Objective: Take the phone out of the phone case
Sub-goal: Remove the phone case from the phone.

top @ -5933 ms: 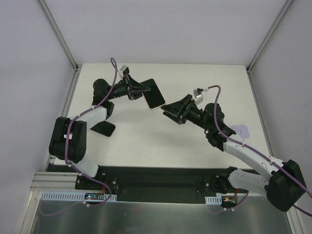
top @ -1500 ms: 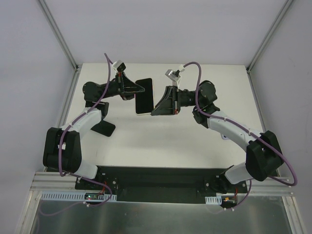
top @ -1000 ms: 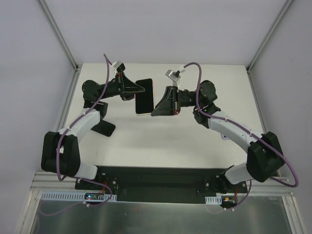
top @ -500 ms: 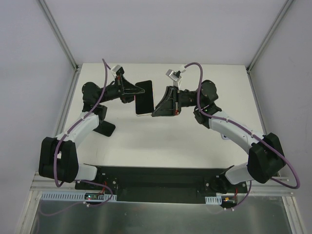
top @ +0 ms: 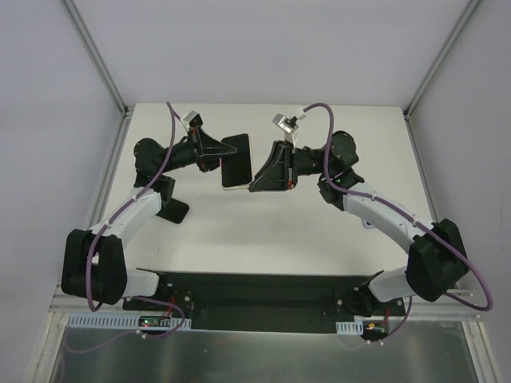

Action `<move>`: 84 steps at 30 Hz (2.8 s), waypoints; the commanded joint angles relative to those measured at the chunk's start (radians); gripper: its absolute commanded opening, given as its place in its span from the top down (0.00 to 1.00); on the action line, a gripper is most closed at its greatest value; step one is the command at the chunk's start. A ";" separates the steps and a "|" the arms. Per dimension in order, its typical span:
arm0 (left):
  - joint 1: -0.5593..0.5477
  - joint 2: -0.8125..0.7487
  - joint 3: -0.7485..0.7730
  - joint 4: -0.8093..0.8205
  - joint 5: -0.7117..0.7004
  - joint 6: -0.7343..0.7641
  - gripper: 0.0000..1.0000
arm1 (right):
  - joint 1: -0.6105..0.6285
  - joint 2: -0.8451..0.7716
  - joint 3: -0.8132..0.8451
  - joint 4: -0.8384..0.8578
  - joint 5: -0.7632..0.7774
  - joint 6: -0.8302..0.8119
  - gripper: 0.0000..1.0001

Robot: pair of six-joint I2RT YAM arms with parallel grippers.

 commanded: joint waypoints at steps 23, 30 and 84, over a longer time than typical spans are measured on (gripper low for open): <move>0.016 -0.024 0.081 0.030 -0.032 0.063 1.00 | -0.059 -0.165 -0.134 -0.228 0.486 0.031 0.43; 0.018 -0.001 0.079 0.049 -0.027 0.095 1.00 | -0.049 -0.286 -0.150 -0.408 0.646 0.031 0.40; 0.029 -0.018 0.122 -0.141 -0.043 0.274 1.00 | 0.080 -0.176 -0.179 -0.227 0.697 0.262 0.99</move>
